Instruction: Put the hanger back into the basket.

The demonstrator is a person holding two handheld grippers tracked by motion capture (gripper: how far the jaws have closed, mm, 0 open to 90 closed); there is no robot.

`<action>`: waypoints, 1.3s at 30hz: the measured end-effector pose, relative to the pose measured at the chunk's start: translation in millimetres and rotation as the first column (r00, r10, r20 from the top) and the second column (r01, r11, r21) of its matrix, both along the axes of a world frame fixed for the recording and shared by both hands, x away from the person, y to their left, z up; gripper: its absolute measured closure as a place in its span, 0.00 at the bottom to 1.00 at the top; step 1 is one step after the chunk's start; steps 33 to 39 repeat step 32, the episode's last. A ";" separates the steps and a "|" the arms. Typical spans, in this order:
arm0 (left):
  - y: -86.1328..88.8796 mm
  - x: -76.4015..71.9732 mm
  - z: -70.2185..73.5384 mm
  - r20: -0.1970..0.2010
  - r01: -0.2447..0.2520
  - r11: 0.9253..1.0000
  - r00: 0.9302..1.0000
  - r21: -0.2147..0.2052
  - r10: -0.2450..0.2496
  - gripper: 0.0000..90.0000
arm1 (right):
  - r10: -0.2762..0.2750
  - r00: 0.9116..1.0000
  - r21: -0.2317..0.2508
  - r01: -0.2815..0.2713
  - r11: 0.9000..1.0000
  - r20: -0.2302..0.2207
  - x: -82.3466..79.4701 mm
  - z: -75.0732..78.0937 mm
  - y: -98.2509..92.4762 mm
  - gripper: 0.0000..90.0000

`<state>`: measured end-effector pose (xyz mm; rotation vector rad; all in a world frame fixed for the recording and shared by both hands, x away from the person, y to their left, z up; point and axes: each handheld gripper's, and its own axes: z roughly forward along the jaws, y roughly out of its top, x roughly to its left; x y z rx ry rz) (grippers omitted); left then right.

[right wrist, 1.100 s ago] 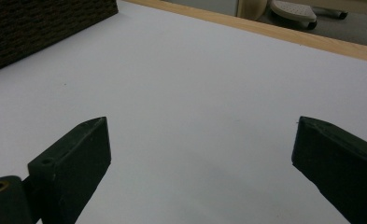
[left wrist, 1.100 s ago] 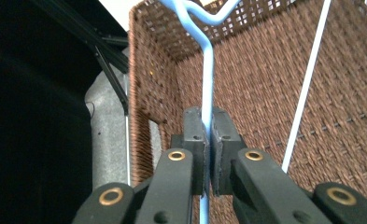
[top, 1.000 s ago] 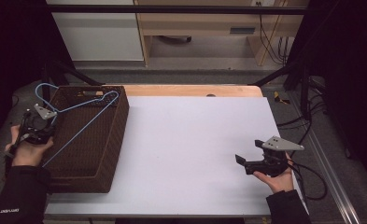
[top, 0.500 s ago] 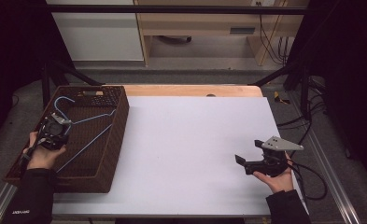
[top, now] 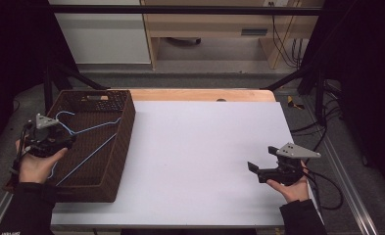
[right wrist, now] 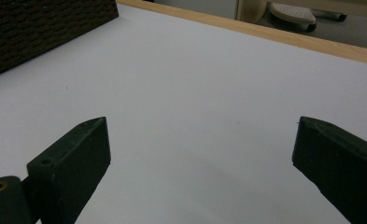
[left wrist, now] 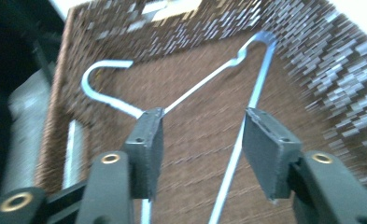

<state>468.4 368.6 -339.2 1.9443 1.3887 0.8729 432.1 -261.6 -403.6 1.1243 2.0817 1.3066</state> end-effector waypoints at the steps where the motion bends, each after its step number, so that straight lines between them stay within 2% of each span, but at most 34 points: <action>1: -4.4 -4.5 1.3 0.028 0.021 1.000 0.999 -0.016 -0.021 0.49 | -0.001 1.000 0.005 0.001 1.000 -0.001 -0.3 0.3 0.1 0.05; 3: -13.8 -13.1 3.8 0.069 0.070 0.997 0.995 -0.033 -0.068 0.45 | -0.002 1.000 0.007 0.002 1.000 0.001 -0.6 0.5 -0.2 0.05; 4: -19.0 -16.6 4.2 0.092 0.089 0.994 0.992 -0.056 -0.083 0.43 | -0.003 1.000 0.008 0.003 1.000 0.001 -0.6 0.5 -0.1 0.05; 7: -34.7 -26.0 6.1 0.144 0.149 0.983 0.981 -0.103 -0.134 0.37 | 0.000 1.000 0.008 0.000 1.000 0.003 -0.8 0.6 -0.3 0.05; 9: -46.0 -31.2 7.0 0.174 0.195 0.970 0.970 -0.142 -0.170 0.33 | 0.002 1.000 0.011 -0.002 1.000 0.009 -0.8 0.8 -0.6 0.05; 12: -64.5 -39.1 6.8 0.217 0.271 0.948 0.948 -0.164 -0.234 0.28 | 0.001 1.000 0.017 -0.001 1.000 0.016 -1.1 1.2 -1.3 0.05; 13: -72.4 -42.2 6.0 0.230 0.310 0.935 0.936 -0.173 -0.267 0.28 | -0.003 1.000 0.019 0.002 1.000 0.014 -1.5 1.6 -1.4 0.05; 14: -79.0 -44.7 5.0 0.236 0.337 0.924 0.927 -0.181 -0.292 0.27 | -0.002 1.000 0.023 0.002 1.000 0.014 -1.8 1.8 -1.5 0.05; 16: -90.1 -49.1 2.9 0.248 0.374 0.911 0.912 -0.177 -0.326 0.25 | -0.002 1.000 0.020 0.001 1.000 0.020 -1.7 1.8 -1.8 0.05; 17: -96.6 -51.3 1.1 0.255 0.392 0.902 0.904 -0.179 -0.342 0.23 | -0.002 1.000 0.022 0.001 1.000 0.018 -1.9 1.9 -1.9 0.05; 18: -104.1 -53.7 -1.4 0.258 0.414 0.891 0.896 -0.186 -0.362 0.22 | -0.002 1.000 0.023 0.002 1.000 0.018 -2.1 2.0 -1.9 0.05; 21: -120.3 -57.8 -8.1 0.254 0.443 0.877 0.884 -0.185 -0.392 0.15 | 0.001 1.000 0.024 -0.001 1.000 0.023 -2.4 2.2 -2.4 0.05; 24: -136.9 -61.2 -16.7 0.243 0.479 0.858 0.869 -0.186 -0.432 0.11 | 0.001 1.000 0.029 -0.002 1.000 0.024 -2.8 2.6 -2.8 0.05; 25: -140.2 -61.6 -18.5 0.238 0.486 0.853 0.866 -0.191 -0.440 0.10 | 0.001 1.000 0.028 -0.002 1.000 0.026 -2.8 2.6 -2.9 0.05; 26: -145.1 -61.8 -21.6 0.229 0.497 0.844 0.862 -0.202 -0.453 0.10 | 0.002 1.000 0.029 -0.002 1.000 0.027 -3.0 2.6 -2.9 0.05; 30: -154.2 -61.9 -31.0 0.212 0.507 0.835 0.858 -0.215 -0.467 0.09 | 0.003 0.999 0.034 -0.005 0.999 0.032 -3.5 2.7 -3.2 0.05; 32: -154.9 -61.4 -34.5 0.210 0.505 0.832 0.860 -0.230 -0.465 0.10 | 0.006 0.999 0.035 -0.007 0.999 0.035 -3.7 2.9 -3.9 0.05; 39: -154.9 -61.4 -34.5 0.210 0.505 0.832 0.860 -0.230 -0.465 0.10 | 0.006 0.999 0.035 -0.007 0.999 0.035 -3.7 2.9 -3.9 0.05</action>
